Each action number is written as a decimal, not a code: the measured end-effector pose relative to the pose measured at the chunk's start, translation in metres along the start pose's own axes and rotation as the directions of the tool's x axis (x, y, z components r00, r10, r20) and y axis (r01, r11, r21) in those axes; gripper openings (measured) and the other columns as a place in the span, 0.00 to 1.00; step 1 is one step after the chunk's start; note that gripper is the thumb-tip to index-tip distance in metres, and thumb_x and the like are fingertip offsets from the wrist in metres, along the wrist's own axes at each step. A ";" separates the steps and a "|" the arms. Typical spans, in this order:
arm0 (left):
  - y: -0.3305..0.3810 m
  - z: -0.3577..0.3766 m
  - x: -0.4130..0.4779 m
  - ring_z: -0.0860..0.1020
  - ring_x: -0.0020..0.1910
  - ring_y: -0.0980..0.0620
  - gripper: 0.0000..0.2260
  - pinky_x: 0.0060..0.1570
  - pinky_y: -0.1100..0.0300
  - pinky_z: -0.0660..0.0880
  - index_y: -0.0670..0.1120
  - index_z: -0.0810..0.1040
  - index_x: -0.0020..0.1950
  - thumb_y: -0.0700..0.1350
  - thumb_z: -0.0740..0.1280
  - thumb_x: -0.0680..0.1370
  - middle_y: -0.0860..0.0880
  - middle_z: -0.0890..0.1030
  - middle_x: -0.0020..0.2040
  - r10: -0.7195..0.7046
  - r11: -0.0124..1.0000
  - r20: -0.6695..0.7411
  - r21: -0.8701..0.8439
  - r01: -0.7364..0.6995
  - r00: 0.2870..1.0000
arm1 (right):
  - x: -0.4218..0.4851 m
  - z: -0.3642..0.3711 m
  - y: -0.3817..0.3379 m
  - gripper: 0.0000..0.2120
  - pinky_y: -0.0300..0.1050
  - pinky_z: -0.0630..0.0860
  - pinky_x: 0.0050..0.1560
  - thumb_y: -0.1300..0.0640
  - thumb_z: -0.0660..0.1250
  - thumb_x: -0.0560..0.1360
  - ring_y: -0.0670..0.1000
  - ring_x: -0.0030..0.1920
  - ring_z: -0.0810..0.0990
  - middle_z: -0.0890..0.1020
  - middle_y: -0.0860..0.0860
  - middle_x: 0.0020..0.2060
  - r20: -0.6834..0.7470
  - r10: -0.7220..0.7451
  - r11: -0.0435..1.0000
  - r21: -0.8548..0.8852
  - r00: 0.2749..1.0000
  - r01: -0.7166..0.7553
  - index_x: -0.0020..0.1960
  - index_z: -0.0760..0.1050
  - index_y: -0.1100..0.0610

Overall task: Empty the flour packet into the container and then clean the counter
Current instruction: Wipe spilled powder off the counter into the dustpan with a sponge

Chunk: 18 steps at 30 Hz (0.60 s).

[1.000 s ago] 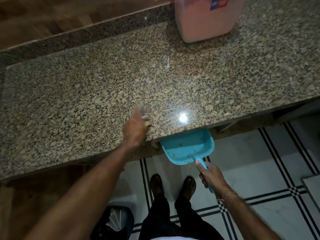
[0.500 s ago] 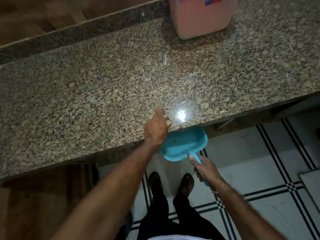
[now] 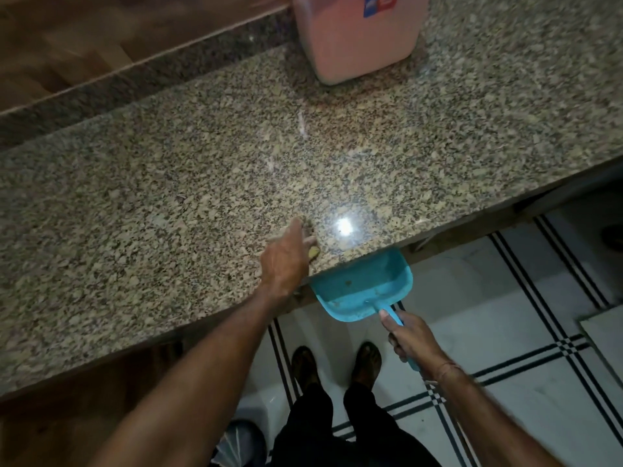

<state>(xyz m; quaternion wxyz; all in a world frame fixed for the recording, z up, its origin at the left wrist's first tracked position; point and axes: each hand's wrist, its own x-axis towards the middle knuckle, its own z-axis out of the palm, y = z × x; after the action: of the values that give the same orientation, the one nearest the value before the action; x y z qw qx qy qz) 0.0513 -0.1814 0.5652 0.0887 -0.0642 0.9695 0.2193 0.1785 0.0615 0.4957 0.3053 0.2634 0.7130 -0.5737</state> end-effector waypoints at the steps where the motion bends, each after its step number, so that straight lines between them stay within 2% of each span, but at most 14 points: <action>1: -0.001 -0.006 0.003 0.78 0.33 0.56 0.14 0.23 0.61 0.73 0.52 0.68 0.66 0.52 0.65 0.83 0.55 0.81 0.47 0.014 0.999 -0.001 -0.050 -0.014 1.000 | 0.001 -0.001 -0.002 0.19 0.43 0.64 0.28 0.40 0.66 0.79 0.50 0.28 0.67 0.71 0.53 0.31 0.014 -0.008 1.000 -0.006 1.000 0.008 0.42 0.74 0.56; 3: -0.026 -0.032 0.010 0.79 0.33 0.56 0.16 0.21 0.62 0.72 0.54 0.67 0.68 0.50 0.66 0.82 0.56 0.80 0.50 -0.086 0.988 -0.116 -0.139 0.069 0.990 | 0.002 -0.002 -0.008 0.22 0.43 0.65 0.28 0.40 0.66 0.79 0.50 0.28 0.68 0.72 0.53 0.30 0.031 -0.029 0.999 -0.018 0.999 0.029 0.44 0.75 0.60; 5: -0.071 -0.064 0.022 0.80 0.35 0.52 0.16 0.24 0.59 0.73 0.52 0.66 0.69 0.49 0.65 0.83 0.52 0.81 0.52 -0.251 0.966 -0.224 -0.114 0.230 0.942 | 0.001 -0.002 -0.014 0.20 0.42 0.66 0.26 0.41 0.66 0.80 0.48 0.27 0.69 0.73 0.52 0.31 0.037 -0.040 0.999 -0.024 0.999 0.041 0.45 0.75 0.58; 7: -0.119 -0.089 0.043 0.82 0.44 0.40 0.16 0.38 0.48 0.79 0.47 0.65 0.69 0.52 0.62 0.84 0.41 0.82 0.55 -0.464 0.883 -0.280 -0.072 0.463 0.840 | -0.001 -0.003 -0.017 0.16 0.40 0.67 0.26 0.42 0.65 0.81 0.47 0.27 0.69 0.73 0.51 0.30 0.045 -0.050 0.998 -0.047 0.998 0.052 0.44 0.74 0.55; 8: -0.132 -0.096 0.052 0.82 0.49 0.36 0.17 0.46 0.43 0.79 0.44 0.65 0.69 0.53 0.61 0.85 0.36 0.82 0.56 -0.563 0.819 -0.277 -0.061 0.570 0.779 | -0.001 -0.004 -0.018 0.16 0.40 0.67 0.27 0.43 0.64 0.81 0.47 0.27 0.69 0.73 0.50 0.30 0.051 -0.055 0.996 -0.069 0.997 0.058 0.43 0.74 0.53; 9: -0.134 -0.095 0.059 0.81 0.52 0.35 0.18 0.50 0.43 0.78 0.43 0.65 0.69 0.53 0.60 0.85 0.34 0.81 0.57 -0.601 0.788 -0.279 -0.049 0.614 0.749 | -0.001 -0.005 -0.017 0.15 0.39 0.67 0.27 0.43 0.64 0.82 0.47 0.27 0.69 0.73 0.49 0.29 0.057 -0.054 0.995 -0.077 0.997 0.059 0.42 0.74 0.52; 10: -0.122 -0.090 0.062 0.80 0.49 0.37 0.18 0.47 0.46 0.78 0.43 0.66 0.69 0.53 0.61 0.85 0.35 0.82 0.56 -0.572 0.809 -0.286 -0.039 0.587 0.769 | -0.002 -0.006 -0.016 0.14 0.39 0.67 0.28 0.44 0.64 0.82 0.46 0.27 0.69 0.73 0.49 0.30 0.059 -0.046 0.996 -0.071 0.997 0.050 0.42 0.74 0.50; 11: -0.102 -0.080 0.061 0.79 0.42 0.43 0.16 0.38 0.53 0.77 0.46 0.67 0.68 0.52 0.62 0.84 0.40 0.82 0.54 -0.474 0.875 -0.279 -0.040 0.483 0.835 | -0.003 -0.008 -0.014 0.13 0.39 0.67 0.29 0.44 0.64 0.82 0.46 0.28 0.69 0.73 0.48 0.31 0.060 -0.034 0.998 -0.050 0.998 0.037 0.43 0.75 0.49; 12: -0.077 -0.069 0.056 0.76 0.36 0.52 0.12 0.30 0.63 0.73 0.49 0.69 0.66 0.51 0.63 0.84 0.47 0.81 0.49 -0.328 0.945 -0.241 -0.073 0.320 0.913 | -0.005 -0.008 -0.012 0.12 0.39 0.67 0.29 0.45 0.65 0.82 0.45 0.29 0.69 0.74 0.48 0.32 0.058 -0.023 0.999 -0.024 0.998 0.025 0.43 0.76 0.49; 13: -0.052 -0.058 0.050 0.72 0.33 0.59 0.08 0.24 0.69 0.69 0.52 0.71 0.63 0.49 0.63 0.84 0.53 0.78 0.45 -0.191 0.979 -0.153 -0.101 0.177 0.970 | -0.007 -0.009 -0.010 0.11 0.39 0.68 0.30 0.45 0.65 0.82 0.45 0.30 0.70 0.74 0.48 0.33 0.053 -0.017 1.000 -0.008 0.998 0.018 0.44 0.78 0.49; 14: -0.029 -0.050 0.043 0.69 0.32 0.63 0.06 0.25 0.73 0.69 0.54 0.73 0.62 0.49 0.61 0.85 0.56 0.75 0.43 -0.074 0.988 -0.019 -0.134 0.071 0.997 | -0.010 -0.008 -0.010 0.11 0.39 0.69 0.32 0.46 0.66 0.81 0.45 0.31 0.71 0.74 0.48 0.33 0.047 -0.010 1.000 -0.005 0.999 0.010 0.44 0.78 0.49; 15: -0.018 -0.044 0.040 0.69 0.33 0.63 0.09 0.28 0.76 0.69 0.51 0.75 0.63 0.49 0.59 0.86 0.57 0.72 0.42 -0.002 0.987 0.094 -0.163 0.018 0.996 | -0.013 -0.007 -0.010 0.11 0.39 0.69 0.33 0.46 0.66 0.81 0.45 0.31 0.71 0.75 0.49 0.33 0.042 -0.003 1.000 0.000 0.999 0.003 0.43 0.78 0.50; 16: -0.014 -0.042 0.042 0.72 0.34 0.63 0.10 0.27 0.74 0.69 0.50 0.75 0.64 0.51 0.59 0.86 0.57 0.73 0.42 0.048 0.983 0.141 -0.183 -0.021 0.989 | -0.016 -0.006 -0.011 0.12 0.40 0.69 0.33 0.47 0.66 0.82 0.45 0.31 0.71 0.74 0.50 0.34 0.039 0.002 1.000 0.011 0.999 -0.003 0.43 0.78 0.52; 18: -0.034 -0.058 0.064 0.76 0.33 0.62 0.11 0.21 0.71 0.64 0.53 0.72 0.67 0.50 0.63 0.85 0.58 0.77 0.45 0.062 0.975 0.027 -0.215 -0.054 0.998 | -0.019 -0.004 -0.014 0.12 0.39 0.69 0.32 0.50 0.66 0.82 0.46 0.31 0.71 0.74 0.52 0.34 0.019 0.017 1.000 0.017 1.000 -0.018 0.45 0.77 0.58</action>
<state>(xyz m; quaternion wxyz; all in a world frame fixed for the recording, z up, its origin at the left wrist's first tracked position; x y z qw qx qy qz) -0.0137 -0.2425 0.5905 0.0908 -0.0414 0.9401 0.3260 0.1805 0.0619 0.5200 0.3147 0.2668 0.7028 -0.5795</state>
